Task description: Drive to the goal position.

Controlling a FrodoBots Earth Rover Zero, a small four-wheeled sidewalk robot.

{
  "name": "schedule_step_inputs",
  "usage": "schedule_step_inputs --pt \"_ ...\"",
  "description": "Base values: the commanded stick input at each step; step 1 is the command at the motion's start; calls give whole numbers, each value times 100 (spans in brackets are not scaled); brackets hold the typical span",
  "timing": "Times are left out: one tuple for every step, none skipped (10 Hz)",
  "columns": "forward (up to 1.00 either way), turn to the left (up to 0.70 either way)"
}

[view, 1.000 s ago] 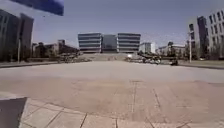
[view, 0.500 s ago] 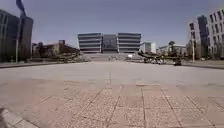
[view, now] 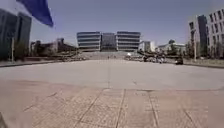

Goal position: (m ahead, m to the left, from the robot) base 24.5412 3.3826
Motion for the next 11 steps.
schedule_step_inputs --pt "100 0" --pt "100 0" --pt "100 0" --pt "100 0" --pt "100 0" --pt "100 0" --pt "100 0" --pt "100 0" --pt "100 0" --pt "100 0" --pt "100 0"
